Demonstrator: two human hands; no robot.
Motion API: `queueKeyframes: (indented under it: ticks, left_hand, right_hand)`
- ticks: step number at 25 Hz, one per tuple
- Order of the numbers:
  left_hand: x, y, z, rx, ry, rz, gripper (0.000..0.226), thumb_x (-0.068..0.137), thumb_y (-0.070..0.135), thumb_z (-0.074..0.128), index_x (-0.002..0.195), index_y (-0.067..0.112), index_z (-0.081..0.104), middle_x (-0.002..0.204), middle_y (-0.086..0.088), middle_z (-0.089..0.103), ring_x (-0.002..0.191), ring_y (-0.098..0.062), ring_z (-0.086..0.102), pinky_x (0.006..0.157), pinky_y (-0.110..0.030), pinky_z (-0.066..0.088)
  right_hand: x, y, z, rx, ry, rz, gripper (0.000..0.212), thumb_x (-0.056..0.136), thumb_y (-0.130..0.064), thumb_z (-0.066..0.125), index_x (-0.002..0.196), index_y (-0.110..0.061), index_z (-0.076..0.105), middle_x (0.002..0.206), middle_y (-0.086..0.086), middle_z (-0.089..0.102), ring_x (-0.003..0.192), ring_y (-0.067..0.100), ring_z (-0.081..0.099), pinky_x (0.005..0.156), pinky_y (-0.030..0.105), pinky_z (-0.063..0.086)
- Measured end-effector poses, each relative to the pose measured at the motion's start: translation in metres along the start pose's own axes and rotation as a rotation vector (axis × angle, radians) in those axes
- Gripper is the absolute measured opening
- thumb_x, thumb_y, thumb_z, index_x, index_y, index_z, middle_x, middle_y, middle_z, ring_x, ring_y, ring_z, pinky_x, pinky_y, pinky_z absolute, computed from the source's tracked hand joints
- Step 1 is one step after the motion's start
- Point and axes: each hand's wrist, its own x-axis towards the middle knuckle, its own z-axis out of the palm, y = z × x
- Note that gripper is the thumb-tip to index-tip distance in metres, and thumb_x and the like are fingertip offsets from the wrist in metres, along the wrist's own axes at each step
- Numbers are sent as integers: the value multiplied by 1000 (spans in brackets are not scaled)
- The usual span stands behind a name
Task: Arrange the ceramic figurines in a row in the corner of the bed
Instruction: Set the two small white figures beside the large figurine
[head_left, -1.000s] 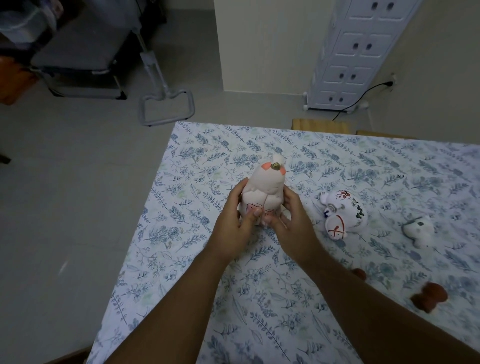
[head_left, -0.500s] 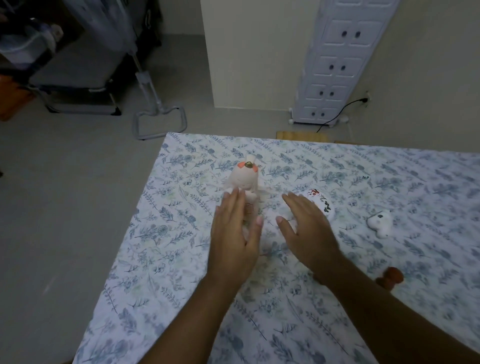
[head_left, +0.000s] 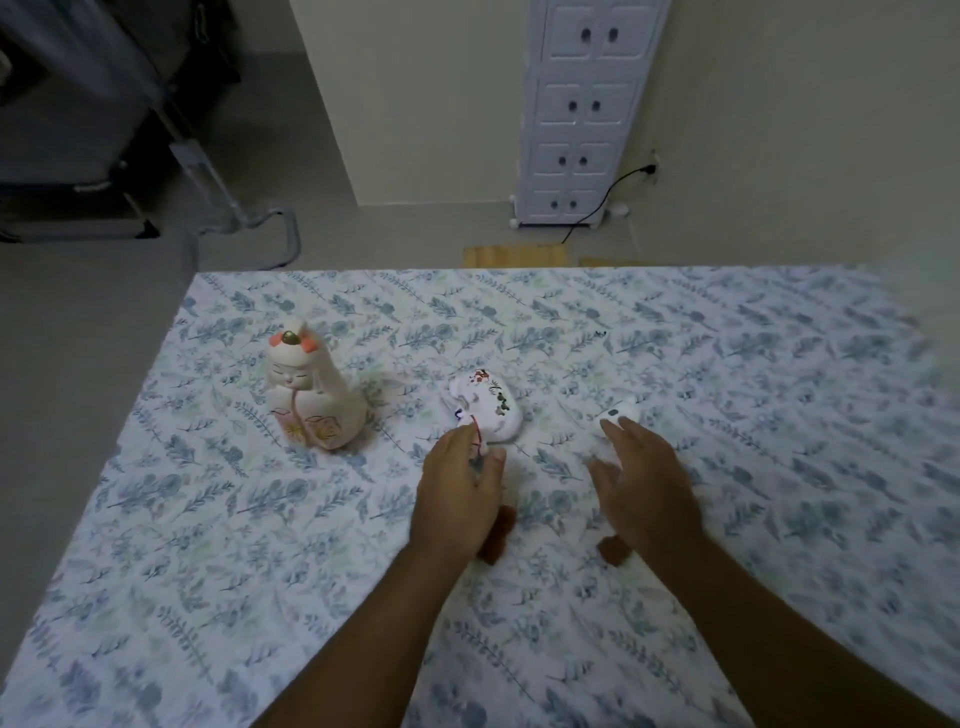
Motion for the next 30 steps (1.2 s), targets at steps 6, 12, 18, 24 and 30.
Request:
queueKeyframes:
  ticks: [6,12,18,24,30]
  left_hand:
    - [64,15,16,-121,99,-398,65,81,67,53,113,11,62,111,-9,68,101,-31,67,87,-47,56]
    - [88,20,17,-399,8,-620,69,65,50,87,113,14,54,111,-11,68,87,-29,71,65,-42,62]
    - [91,29,-2,-178,-69,-295,78,58,22,98,122,20,54,108,3,61,94,-19,60,77,-32,53]
    - [112,13,-30,517,-212,199,43,74,6,79,115,16,71,111,-7,69,105,-30,61,79,-38,51]
    - [109,17,-25,772,-243,231,55,77,24,77,129,26,58,121,-1,64,110,-28,59,81,-38,47]
  right_hand:
    - [57,21,-1,182,-34,243,64,97,-33,59,150,-5,36,147,22,44,136,38,39,108,46,37]
    - [67,33,21,279,-56,289,65,87,-37,72,143,-12,49,133,20,51,121,36,49,83,34,44]
    - [81,4,17,501,-92,100,62,84,-6,75,141,-18,55,137,5,61,120,21,59,92,28,48]
    - [111,-13,16,201,-195,-205,51,79,8,73,126,-11,67,117,9,69,108,25,61,94,36,49]
    - [120,-23,19,136,-299,-276,48,76,-1,81,122,-10,68,112,8,69,105,27,63,94,43,50]
